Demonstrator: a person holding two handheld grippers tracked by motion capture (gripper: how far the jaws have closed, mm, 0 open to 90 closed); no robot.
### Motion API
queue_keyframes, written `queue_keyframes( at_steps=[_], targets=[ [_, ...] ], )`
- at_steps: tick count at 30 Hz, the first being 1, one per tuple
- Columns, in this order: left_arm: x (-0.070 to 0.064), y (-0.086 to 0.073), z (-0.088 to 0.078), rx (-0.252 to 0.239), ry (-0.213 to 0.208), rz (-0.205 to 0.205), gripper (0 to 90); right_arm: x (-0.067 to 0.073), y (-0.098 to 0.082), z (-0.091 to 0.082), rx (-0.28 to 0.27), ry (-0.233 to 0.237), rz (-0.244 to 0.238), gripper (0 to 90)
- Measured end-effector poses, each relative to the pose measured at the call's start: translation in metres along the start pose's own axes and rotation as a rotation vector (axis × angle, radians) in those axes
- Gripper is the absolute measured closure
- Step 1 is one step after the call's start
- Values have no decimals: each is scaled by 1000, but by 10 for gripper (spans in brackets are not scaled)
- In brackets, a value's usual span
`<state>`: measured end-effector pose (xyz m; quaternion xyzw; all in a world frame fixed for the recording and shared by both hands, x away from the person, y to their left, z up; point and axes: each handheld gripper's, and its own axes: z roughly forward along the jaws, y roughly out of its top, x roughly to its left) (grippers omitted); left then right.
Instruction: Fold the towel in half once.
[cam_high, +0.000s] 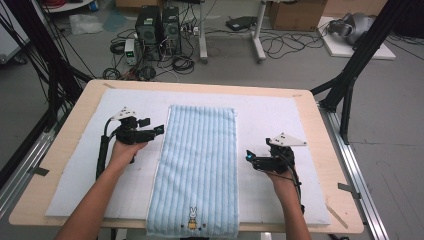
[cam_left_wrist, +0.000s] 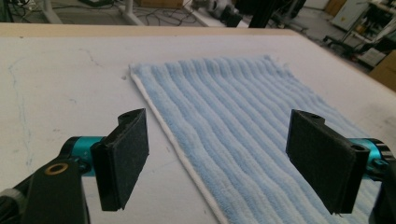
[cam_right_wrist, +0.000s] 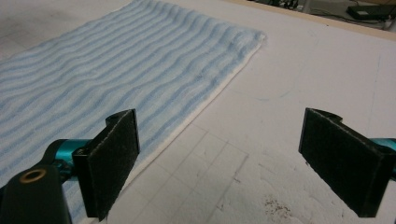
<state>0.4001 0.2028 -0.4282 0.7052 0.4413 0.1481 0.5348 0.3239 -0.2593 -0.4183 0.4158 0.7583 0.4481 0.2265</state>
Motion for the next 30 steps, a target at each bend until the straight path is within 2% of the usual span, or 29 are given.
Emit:
queue_keyframes(
  at_steps=[2,8,9,12,14,18,20,23,24,26,30],
  targets=[
    [-3,0,6,25,6,23,233,-1,0,0,-2,-1,10,115],
    [-13,5,24,94,20,91,334,-1,-1,0,3,-7,17,116],
    [-13,4,27,102,24,93,343,-1,-2,0,6,-7,18,116],
    [-11,1,35,173,51,93,400,0,-2,1,9,-6,16,116],
    [-11,-2,39,206,71,109,441,0,-2,1,10,-4,17,116],
    [-14,-7,45,262,42,162,530,0,-2,2,14,-4,13,116],
    [-18,-7,46,262,55,197,580,0,-2,2,14,-5,20,116],
    [-18,-8,46,262,57,221,694,0,-2,3,20,-3,24,116],
    [-17,-8,46,259,48,217,766,1,-2,4,20,0,23,116],
    [-17,-8,46,257,46,216,837,2,-1,5,25,2,21,116],
    [-16,-8,46,245,35,187,865,4,1,10,18,9,41,116]
  ],
)
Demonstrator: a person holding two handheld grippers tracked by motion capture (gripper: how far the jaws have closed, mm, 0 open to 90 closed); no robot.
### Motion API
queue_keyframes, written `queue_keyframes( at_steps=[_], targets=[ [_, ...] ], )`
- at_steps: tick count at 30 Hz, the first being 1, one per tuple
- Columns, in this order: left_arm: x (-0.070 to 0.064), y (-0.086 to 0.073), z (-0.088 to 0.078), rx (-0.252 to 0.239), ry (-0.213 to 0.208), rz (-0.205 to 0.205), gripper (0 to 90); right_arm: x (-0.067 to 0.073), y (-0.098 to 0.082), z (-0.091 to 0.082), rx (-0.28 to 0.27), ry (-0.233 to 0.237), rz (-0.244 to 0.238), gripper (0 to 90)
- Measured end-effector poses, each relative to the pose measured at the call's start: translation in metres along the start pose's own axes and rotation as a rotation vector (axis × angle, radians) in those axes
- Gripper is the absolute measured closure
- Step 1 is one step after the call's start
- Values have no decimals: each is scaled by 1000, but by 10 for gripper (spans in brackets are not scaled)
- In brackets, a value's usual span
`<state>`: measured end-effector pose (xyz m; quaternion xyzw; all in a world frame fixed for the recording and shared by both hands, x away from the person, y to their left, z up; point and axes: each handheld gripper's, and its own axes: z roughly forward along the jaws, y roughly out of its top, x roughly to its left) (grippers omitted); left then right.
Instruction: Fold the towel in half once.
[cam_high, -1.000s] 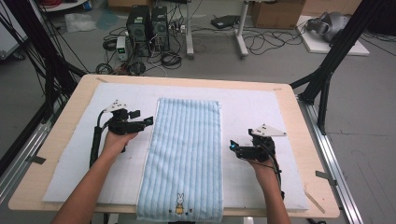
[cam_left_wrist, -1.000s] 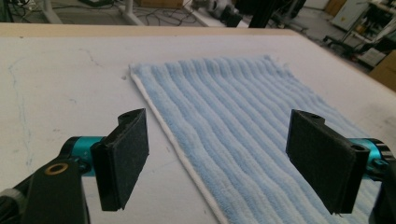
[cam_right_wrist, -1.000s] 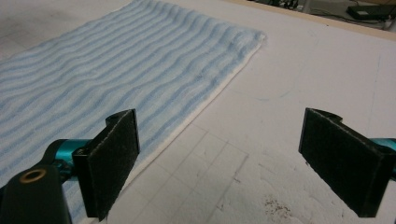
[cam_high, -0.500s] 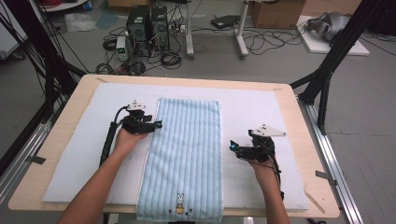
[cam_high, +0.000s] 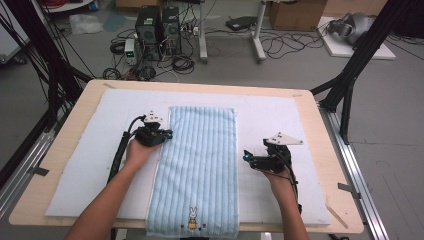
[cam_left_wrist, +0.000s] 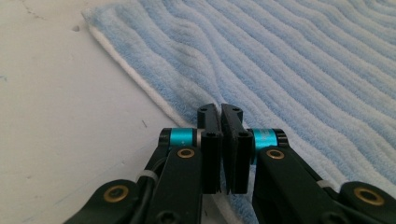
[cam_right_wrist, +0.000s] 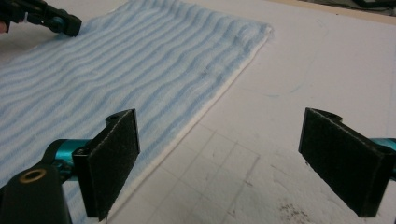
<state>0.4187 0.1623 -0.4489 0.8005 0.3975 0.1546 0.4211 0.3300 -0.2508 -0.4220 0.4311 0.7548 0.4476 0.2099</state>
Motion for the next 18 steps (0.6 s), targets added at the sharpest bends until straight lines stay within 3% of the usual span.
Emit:
queue_keyframes(
  at_steps=[5,9,13,14,16,18],
  targets=[
    [5,1,-6,-68,-34,-74,869,3,10,17,12,6,16,115],
    [9,1,-9,-91,-48,-105,869,0,22,40,50,-1,30,115],
    [10,1,-11,-99,-55,-113,869,-4,35,70,139,-7,48,117],
    [10,1,-11,-97,-57,-117,869,-4,37,77,159,-9,55,131],
    [12,0,-10,-94,-63,-125,869,-4,40,88,196,-14,46,274],
    [13,0,-10,-95,-66,-129,869,-4,40,97,212,-22,54,361]
  ],
)
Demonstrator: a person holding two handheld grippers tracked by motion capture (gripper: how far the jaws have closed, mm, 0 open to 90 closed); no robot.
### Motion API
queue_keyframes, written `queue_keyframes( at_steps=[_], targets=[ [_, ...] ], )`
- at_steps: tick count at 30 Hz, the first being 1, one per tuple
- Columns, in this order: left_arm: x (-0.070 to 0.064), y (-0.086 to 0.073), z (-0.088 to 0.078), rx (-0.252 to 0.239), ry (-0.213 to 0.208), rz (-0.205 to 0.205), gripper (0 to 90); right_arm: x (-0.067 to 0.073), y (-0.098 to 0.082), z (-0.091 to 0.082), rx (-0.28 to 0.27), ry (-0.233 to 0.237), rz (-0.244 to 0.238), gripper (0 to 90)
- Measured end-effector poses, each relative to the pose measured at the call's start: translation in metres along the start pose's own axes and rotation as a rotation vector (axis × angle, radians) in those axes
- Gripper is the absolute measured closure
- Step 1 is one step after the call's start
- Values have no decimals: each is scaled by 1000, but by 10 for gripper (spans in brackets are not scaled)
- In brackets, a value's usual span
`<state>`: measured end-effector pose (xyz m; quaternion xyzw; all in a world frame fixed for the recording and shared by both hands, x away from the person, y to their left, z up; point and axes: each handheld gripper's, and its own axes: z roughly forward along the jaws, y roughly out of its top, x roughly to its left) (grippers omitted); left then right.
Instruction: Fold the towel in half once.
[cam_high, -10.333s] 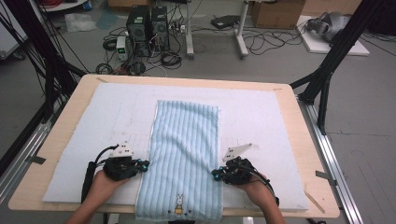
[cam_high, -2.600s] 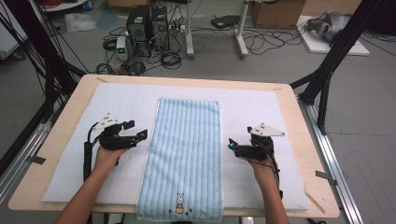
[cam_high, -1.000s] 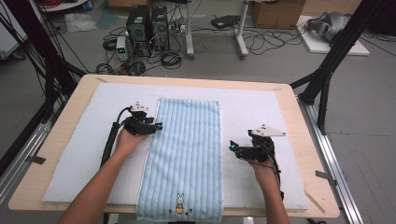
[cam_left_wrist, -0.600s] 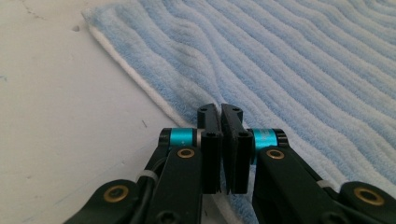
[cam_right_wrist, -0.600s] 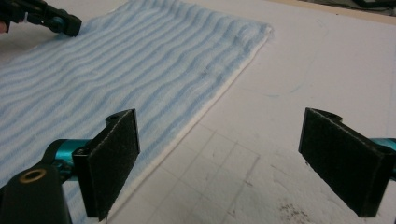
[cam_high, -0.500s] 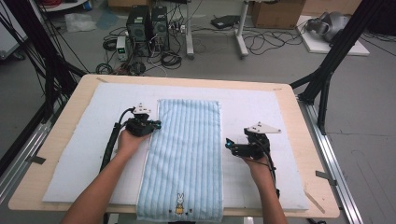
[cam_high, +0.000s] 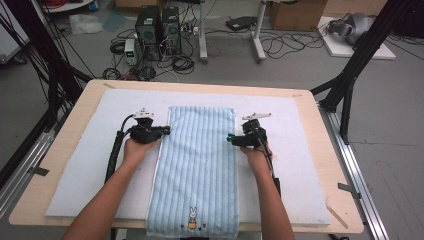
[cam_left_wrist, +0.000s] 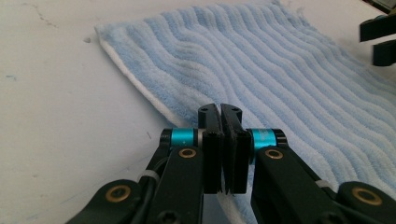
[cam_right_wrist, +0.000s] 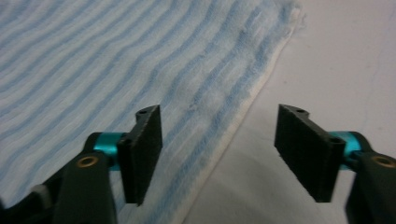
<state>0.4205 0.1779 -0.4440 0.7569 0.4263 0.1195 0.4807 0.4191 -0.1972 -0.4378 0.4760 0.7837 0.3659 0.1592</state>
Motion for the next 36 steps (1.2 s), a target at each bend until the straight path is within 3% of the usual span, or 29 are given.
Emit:
queue_keyframes(
  at_steps=[2,4,9,12,15,18,25,27,28,36],
  targets=[
    [0,0,0,1,-1,1,869,2,0,8,28,6,-8,441],
    [0,0,0,4,0,0,869,9,1,10,35,-40,-49,521],
    [1,-1,0,0,-4,-8,869,18,5,11,60,1,-118,852],
    [1,1,0,-30,-1,-27,870,17,8,13,58,-22,-126,864],
    [1,4,2,-84,-5,-66,870,7,11,14,30,-32,-89,864],
    [1,4,4,-90,5,-84,870,3,14,16,3,-49,-99,864],
    [2,5,-9,-88,-37,-56,869,6,14,6,-33,-2,-75,863],
    [-2,6,-14,-79,-46,-26,868,8,13,3,-28,2,-90,862],
    [-4,4,-16,-97,-42,-15,868,9,12,0,-32,9,-90,862],
    [-13,-6,-34,-103,-78,24,868,17,-4,-24,-97,76,-105,862]
  ],
)
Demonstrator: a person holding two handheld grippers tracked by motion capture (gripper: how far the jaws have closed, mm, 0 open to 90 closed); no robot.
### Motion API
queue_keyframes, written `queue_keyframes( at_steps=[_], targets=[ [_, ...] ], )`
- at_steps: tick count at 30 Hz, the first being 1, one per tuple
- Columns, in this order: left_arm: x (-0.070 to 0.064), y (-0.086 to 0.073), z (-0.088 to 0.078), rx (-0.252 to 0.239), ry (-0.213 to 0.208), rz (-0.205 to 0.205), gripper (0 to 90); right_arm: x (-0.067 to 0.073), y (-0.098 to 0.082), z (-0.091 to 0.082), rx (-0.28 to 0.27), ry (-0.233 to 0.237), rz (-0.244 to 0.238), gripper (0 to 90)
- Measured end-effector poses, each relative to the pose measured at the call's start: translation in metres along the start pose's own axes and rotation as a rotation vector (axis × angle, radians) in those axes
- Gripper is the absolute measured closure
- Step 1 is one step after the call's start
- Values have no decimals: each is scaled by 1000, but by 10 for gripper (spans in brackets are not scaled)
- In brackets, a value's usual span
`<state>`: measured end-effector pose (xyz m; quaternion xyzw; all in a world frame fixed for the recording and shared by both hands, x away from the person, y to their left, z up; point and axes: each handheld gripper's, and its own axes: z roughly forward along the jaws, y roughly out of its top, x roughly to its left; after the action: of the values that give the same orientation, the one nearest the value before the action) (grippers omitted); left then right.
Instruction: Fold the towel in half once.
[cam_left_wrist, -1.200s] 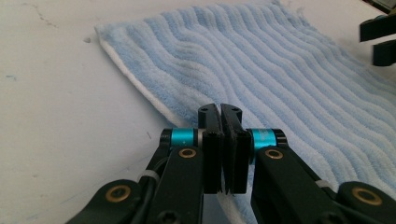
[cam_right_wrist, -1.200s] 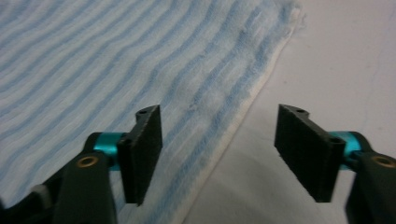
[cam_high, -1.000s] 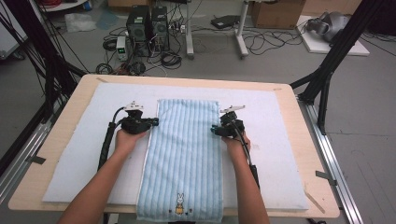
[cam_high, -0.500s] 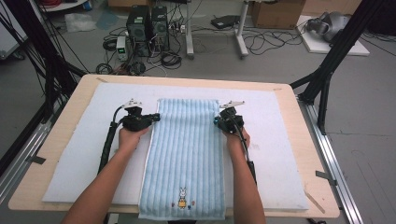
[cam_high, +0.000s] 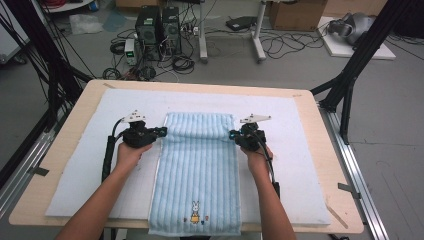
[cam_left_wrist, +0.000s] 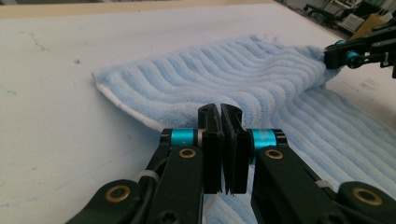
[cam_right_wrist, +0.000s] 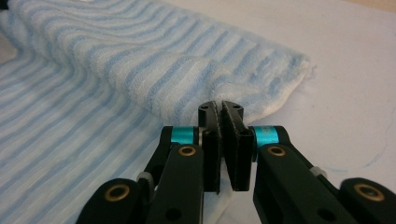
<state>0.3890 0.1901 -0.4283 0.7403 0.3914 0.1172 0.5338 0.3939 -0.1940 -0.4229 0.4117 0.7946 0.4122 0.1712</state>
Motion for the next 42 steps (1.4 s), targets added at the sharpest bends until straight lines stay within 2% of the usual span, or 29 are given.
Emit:
queue_keyframes(
  at_steps=[2,3,7,10,14,19,22,24,26,27,29,34,37,42],
  targets=[
    [-3,-4,-4,-3,-9,4,867,3,-2,-5,26,27,15,862],
    [-5,-6,-7,-6,-17,2,867,4,-3,-7,29,30,4,862],
    [-14,-16,-18,-10,-41,17,868,12,-13,-20,-13,48,4,862],
    [-20,-24,-23,-1,-52,36,867,19,-23,-28,-14,63,-5,862],
    [-25,-33,-28,4,-62,34,867,30,-34,-39,-15,75,-43,863],
    [-30,-40,-32,33,-67,46,865,34,-41,-45,-9,90,-46,862],
    [-31,-46,-33,57,-65,49,862,36,-48,-42,19,93,-52,847],
    [-30,-46,-34,52,-61,28,812,37,-49,-41,17,88,-42,743],
    [-27,-45,-35,31,-28,-11,570,35,-47,-45,-15,76,-19,645],
    [-25,-44,-36,23,-19,-17,506,34,-47,-47,-28,74,-2,604],
    [-22,-43,-37,8,4,-37,452,32,-46,-49,-48,52,10,543],
    [-14,-33,-37,-31,27,-67,423,24,-47,-53,-58,18,44,425],
    [-6,-23,-33,-25,44,-71,421,21,-48,-55,-62,1,57,369],
    [5,-7,-19,-28,82,-103,411,16,-49,-58,-73,-7,74,350]
  ],
)
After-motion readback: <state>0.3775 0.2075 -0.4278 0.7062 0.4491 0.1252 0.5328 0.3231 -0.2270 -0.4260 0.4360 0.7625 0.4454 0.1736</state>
